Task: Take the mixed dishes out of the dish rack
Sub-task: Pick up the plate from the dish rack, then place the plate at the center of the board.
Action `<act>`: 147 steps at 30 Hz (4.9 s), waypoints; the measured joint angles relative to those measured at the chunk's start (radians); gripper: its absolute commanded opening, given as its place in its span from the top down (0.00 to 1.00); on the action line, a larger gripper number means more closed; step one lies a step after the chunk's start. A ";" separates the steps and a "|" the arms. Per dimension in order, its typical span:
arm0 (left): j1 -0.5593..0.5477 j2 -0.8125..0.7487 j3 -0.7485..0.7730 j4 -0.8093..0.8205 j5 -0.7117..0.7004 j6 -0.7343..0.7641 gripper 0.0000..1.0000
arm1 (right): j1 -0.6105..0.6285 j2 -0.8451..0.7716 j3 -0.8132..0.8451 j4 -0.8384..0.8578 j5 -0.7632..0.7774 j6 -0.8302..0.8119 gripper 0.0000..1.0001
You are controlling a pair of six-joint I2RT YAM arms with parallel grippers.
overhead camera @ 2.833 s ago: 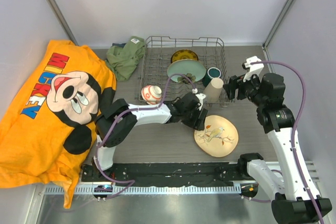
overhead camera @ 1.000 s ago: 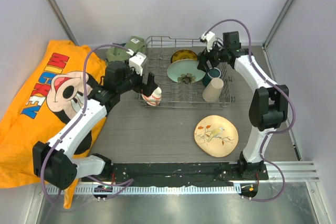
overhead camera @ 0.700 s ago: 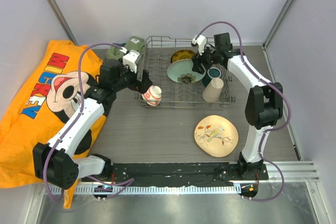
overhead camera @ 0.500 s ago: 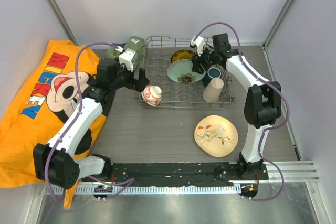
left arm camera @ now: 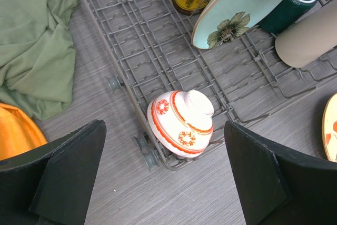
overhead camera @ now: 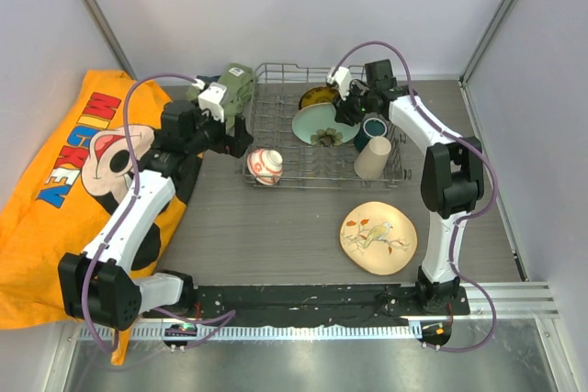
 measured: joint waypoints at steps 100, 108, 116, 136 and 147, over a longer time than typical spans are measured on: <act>-0.096 0.197 0.194 0.113 0.666 0.090 0.13 | 0.072 -0.543 -0.204 -0.158 -0.299 0.219 0.88; -0.153 0.200 0.151 0.114 0.713 0.098 0.32 | 0.076 -0.591 -0.213 -0.156 -0.328 0.250 0.87; -0.161 0.200 0.151 0.115 0.722 0.087 0.52 | 0.090 -0.596 -0.240 -0.155 -0.344 0.261 0.87; -0.162 0.198 0.125 0.127 0.685 0.052 1.00 | 0.095 -0.647 -0.329 -0.130 -0.334 0.269 0.41; -0.162 0.192 -0.019 0.248 0.618 -0.204 1.00 | 0.095 -0.750 -0.394 -0.069 -0.195 0.250 0.20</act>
